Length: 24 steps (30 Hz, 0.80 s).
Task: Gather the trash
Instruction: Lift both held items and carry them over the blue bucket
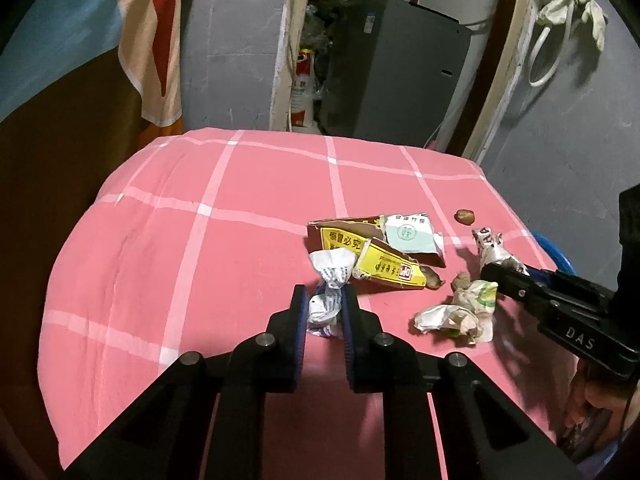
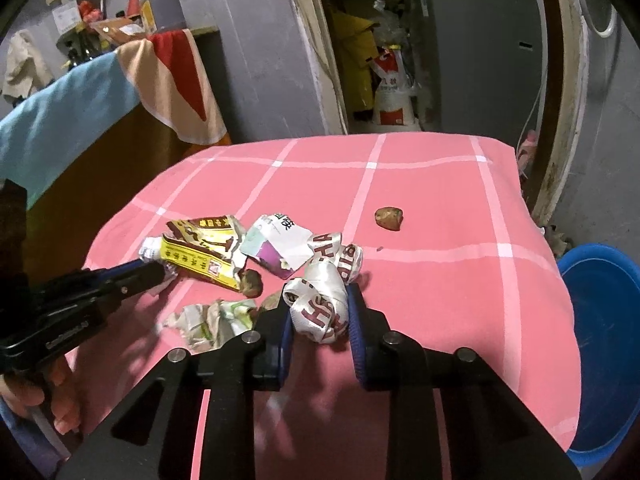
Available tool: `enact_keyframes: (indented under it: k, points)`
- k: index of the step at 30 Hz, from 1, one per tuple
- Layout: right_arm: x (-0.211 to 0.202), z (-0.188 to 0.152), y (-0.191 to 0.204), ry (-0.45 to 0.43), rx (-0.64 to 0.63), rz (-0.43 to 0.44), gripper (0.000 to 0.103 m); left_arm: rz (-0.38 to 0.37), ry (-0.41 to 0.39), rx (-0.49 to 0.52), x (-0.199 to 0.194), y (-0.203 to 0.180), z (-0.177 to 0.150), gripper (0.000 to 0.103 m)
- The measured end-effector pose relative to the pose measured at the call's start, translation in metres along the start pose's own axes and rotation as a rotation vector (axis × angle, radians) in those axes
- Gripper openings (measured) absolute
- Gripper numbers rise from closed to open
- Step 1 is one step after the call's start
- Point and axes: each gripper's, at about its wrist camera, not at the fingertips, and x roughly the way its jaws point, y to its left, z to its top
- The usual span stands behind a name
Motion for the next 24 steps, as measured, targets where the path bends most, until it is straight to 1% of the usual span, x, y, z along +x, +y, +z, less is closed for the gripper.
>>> enact_keyframes:
  k: [5, 11, 15, 20, 24]
  points:
    - [-0.018, -0.006, 0.000, -0.052, 0.005, 0.024, 0.022, -0.009, -0.017, -0.033, -0.011, -0.003, -0.006, 0.011]
    - [-0.041, -0.014, 0.001, -0.114, 0.012, 0.045, 0.022, -0.022, -0.040, -0.086, -0.031, -0.008, -0.022, 0.011]
    - [-0.056, -0.020, 0.003, -0.160, 0.012, 0.059, 0.022, -0.035, -0.066, -0.099, -0.046, -0.018, -0.030, 0.011]
    - [-0.082, -0.023, 0.002, -0.241, 0.002, 0.074, 0.022, -0.079, -0.152, -0.074, -0.068, -0.040, -0.026, 0.011]
    - [-0.112, -0.025, 0.003, -0.344, -0.024, 0.058, 0.022, -0.125, -0.241, -0.047, -0.084, -0.062, -0.014, 0.011]
